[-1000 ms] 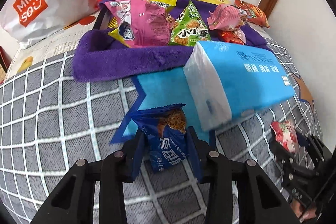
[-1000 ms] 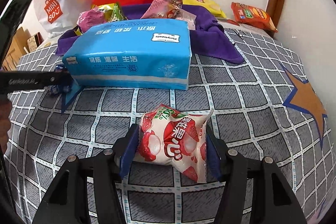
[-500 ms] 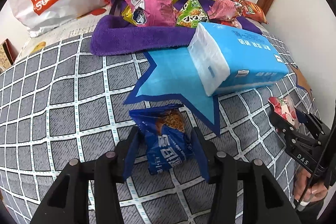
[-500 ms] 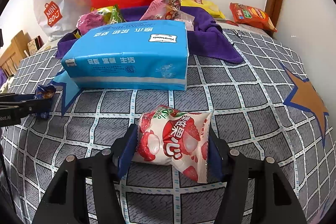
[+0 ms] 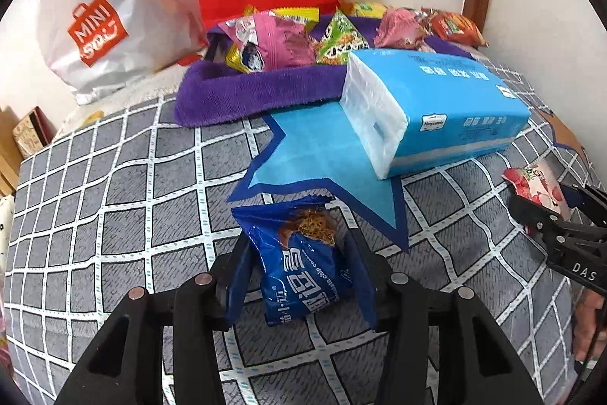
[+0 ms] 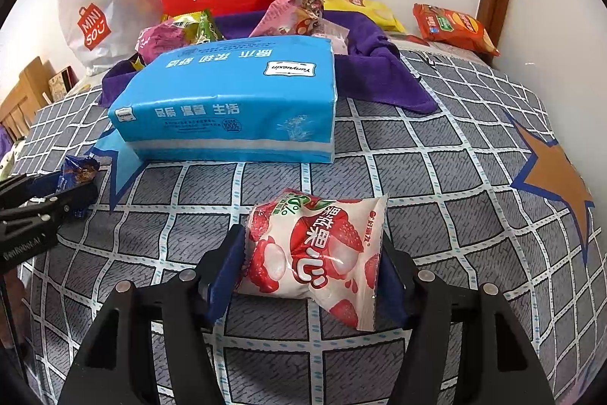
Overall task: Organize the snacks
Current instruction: 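Carry the strawberry-print bag with the right tool while the left tool carries the blue bag toward the purple cloth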
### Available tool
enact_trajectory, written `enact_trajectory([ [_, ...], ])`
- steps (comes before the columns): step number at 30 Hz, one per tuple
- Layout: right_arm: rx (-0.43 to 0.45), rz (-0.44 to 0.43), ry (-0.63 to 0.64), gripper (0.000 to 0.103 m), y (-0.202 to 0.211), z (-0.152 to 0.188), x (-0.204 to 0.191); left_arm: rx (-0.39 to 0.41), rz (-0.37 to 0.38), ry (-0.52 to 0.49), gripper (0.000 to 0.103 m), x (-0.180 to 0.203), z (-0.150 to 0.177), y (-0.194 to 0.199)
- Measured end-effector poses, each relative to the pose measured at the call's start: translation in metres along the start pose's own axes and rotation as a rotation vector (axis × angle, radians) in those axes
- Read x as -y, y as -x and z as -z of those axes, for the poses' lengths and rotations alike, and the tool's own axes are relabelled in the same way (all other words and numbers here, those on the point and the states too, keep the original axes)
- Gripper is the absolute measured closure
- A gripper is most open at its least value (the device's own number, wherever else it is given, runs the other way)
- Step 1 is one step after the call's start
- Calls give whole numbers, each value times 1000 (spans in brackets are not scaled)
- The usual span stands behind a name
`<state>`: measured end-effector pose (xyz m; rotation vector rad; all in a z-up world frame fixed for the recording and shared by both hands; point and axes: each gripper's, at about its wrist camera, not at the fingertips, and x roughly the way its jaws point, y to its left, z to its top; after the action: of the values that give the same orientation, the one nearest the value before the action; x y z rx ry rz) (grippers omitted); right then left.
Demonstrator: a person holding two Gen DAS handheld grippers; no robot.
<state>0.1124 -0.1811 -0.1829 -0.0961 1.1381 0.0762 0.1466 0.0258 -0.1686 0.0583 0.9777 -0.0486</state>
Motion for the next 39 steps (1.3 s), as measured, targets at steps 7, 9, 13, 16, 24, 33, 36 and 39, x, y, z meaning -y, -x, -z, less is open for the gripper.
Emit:
enact_trajectory([
  [7,0,7,3,38,0,-1,0,0,1,7,56,0,-2,-1],
  [9,0,6,2,38,-1,-1,1,-1,10,18,55,-2,-2,-1],
  [13,0,10,4,38,0,0,0,-3,5,23,52,-2,-1,-1],
  [16,0,6,1,38,0,0,0,-4,8,25,51,-2,-1,-1],
  [24,-1,3,11,35,-1,-1,-1,-12,30,27,48,-2,-2,-1],
  [33,-31,-26,18,44,3,-5,3,-27,82,37,67,-10,-1,5],
  [36,-31,-71,-24,45,13,-11,9,-57,158,88,67,-20,-3,11],
  [39,2,-69,-5,45,29,-19,5,-58,184,104,68,-24,-7,24],
])
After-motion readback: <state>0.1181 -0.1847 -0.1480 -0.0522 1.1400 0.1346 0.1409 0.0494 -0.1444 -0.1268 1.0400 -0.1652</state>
